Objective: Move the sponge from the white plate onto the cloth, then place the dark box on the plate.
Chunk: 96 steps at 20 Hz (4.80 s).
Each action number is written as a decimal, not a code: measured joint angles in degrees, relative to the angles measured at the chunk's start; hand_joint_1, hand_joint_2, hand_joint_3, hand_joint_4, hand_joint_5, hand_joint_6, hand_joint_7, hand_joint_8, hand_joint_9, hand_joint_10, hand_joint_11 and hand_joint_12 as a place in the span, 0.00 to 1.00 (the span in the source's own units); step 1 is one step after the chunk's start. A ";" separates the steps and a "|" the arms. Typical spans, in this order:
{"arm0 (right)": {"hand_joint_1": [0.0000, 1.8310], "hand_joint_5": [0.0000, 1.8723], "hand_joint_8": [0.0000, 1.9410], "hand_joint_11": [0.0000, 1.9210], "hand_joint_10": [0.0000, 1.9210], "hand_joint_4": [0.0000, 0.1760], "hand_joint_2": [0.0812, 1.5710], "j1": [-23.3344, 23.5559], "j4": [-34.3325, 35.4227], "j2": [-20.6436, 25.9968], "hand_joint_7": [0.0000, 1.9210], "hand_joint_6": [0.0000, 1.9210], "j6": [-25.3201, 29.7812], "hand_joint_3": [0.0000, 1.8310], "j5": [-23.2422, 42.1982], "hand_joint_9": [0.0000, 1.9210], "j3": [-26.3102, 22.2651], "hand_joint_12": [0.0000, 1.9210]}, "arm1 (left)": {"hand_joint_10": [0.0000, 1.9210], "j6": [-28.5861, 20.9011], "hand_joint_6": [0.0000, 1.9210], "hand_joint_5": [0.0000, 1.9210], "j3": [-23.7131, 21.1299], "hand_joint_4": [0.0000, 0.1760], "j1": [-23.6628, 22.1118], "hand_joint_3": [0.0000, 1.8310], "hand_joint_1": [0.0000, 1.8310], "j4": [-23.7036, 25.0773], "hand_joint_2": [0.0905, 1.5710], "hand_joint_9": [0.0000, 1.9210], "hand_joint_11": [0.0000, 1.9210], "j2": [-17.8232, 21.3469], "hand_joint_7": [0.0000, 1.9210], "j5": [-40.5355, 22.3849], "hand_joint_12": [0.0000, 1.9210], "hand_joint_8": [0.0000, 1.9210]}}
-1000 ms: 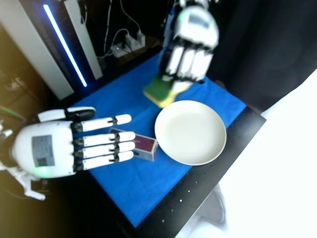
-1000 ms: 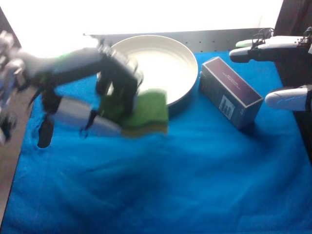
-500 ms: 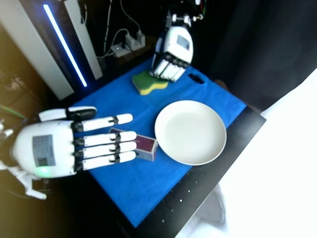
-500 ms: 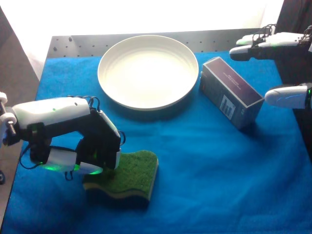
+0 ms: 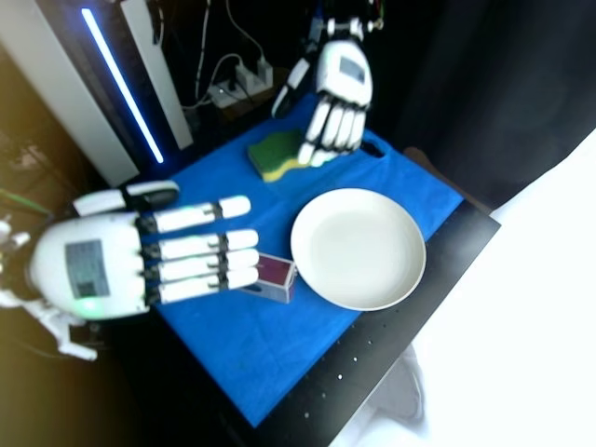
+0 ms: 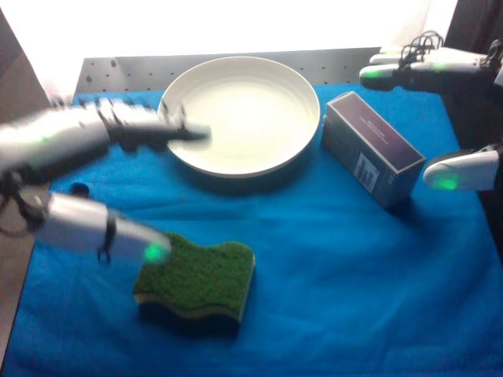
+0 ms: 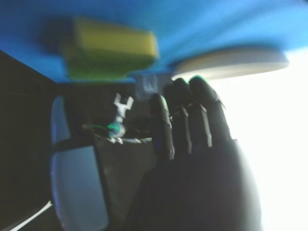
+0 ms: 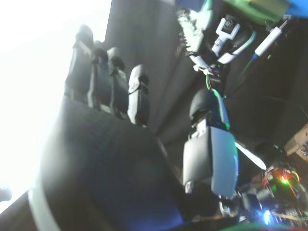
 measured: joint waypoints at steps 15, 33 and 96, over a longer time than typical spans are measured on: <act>0.26 0.05 0.00 0.00 0.00 1.00 0.51 2.91 1.60 -8.13 0.03 0.00 -1.46 0.00 -12.13 0.06 6.97 0.38 | 0.02 6.47 0.01 0.17 -1.42 0.29 5.07 0.00 0.48 -12.94 0.53 0.24 0.00 -1.70 0.20 -10.40 0.66 0.00; 0.52 0.21 0.00 0.07 0.01 1.00 0.61 3.52 -0.09 -10.19 0.18 0.00 -2.01 0.00 -17.55 0.25 9.31 0.54 | 0.02 5.70 0.00 0.21 -1.66 0.30 7.58 0.00 0.49 -15.19 0.56 0.23 0.00 -2.67 0.19 -12.17 0.55 0.00; 0.41 0.01 0.00 0.01 0.00 1.00 0.51 19.50 -0.61 -31.93 0.01 0.00 0.17 0.00 -28.04 0.01 25.88 0.28 | 0.01 3.65 0.00 0.24 -0.76 0.05 9.92 0.00 0.47 -17.14 0.57 0.31 0.06 -5.84 0.26 -16.76 0.58 0.00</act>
